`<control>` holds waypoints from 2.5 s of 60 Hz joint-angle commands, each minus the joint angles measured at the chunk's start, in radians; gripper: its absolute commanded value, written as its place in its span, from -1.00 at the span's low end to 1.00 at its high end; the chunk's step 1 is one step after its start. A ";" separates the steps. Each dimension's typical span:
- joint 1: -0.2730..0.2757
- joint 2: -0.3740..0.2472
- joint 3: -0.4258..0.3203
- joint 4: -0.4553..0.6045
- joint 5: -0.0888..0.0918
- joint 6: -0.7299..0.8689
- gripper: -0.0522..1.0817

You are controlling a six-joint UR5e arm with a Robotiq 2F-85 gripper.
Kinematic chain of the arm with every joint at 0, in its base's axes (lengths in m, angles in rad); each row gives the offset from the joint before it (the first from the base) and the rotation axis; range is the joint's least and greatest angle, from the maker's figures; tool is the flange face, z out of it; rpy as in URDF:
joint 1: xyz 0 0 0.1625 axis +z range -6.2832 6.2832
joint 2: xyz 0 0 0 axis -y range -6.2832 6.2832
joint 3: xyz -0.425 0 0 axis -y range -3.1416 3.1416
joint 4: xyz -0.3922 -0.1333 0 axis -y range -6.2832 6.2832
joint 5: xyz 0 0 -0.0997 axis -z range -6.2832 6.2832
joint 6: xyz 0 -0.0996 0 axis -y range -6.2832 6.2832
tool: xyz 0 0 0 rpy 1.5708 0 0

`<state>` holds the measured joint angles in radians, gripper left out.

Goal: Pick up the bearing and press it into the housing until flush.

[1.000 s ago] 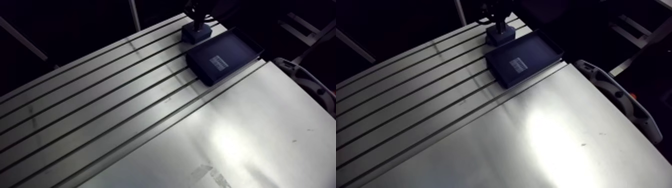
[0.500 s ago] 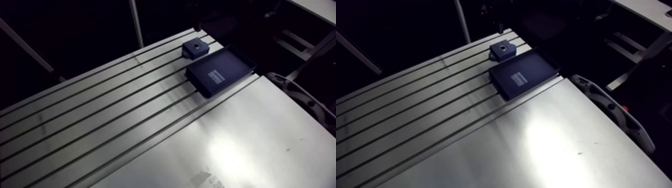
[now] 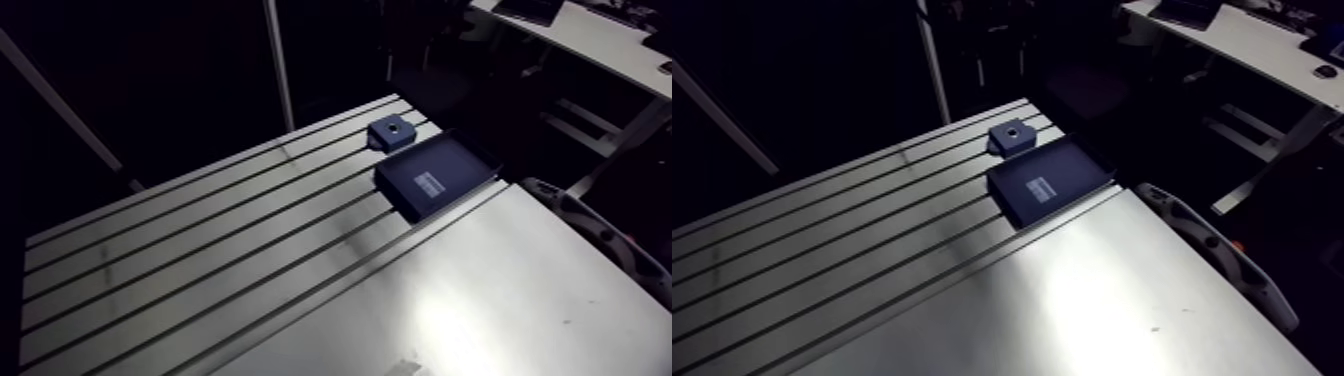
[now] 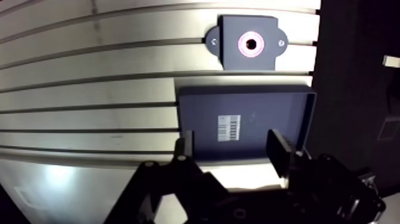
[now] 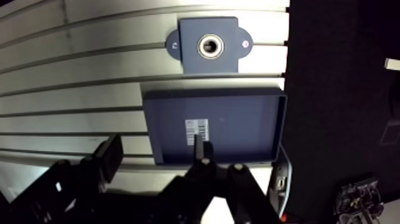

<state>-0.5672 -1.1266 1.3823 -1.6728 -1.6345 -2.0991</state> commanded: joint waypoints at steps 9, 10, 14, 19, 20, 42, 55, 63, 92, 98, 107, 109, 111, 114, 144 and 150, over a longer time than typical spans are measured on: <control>0.088 -0.141 -0.080 0.158 -0.026 0.101 -0.90; 0.104 -0.146 -0.085 0.157 -0.027 0.122 -0.90; 0.148 -0.153 -0.088 0.150 -0.025 0.166 -0.90; 0.205 -0.170 -0.086 0.099 -0.026 0.236 -0.90; 0.223 -0.173 -0.082 0.080 -0.026 0.250 -0.90; 0.291 -0.234 -0.044 0.068 -0.007 0.299 -0.90; 0.286 -0.284 0.037 0.066 -0.001 0.342 -0.90; 0.277 -0.351 0.095 0.076 0.000 0.342 -0.90; 0.279 -0.431 0.186 0.089 0.008 0.400 -0.90; 0.283 -0.449 0.188 0.085 0.018 0.403 -0.90; 0.286 -0.459 0.172 0.078 0.017 0.407 -0.90; 0.286 -0.457 0.168 0.078 0.018 0.406 -0.90; 0.288 -0.457 0.167 0.077 0.018 0.408 -0.90; 0.288 -0.456 0.165 0.075 0.017 0.408 -0.90; 0.288 -0.448 0.172 0.075 0.044 0.412 -0.90; 0.289 -0.448 0.174 0.075 0.045 0.412 -0.90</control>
<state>-0.2782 -1.5751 1.5541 -1.5985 -1.6003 -1.6885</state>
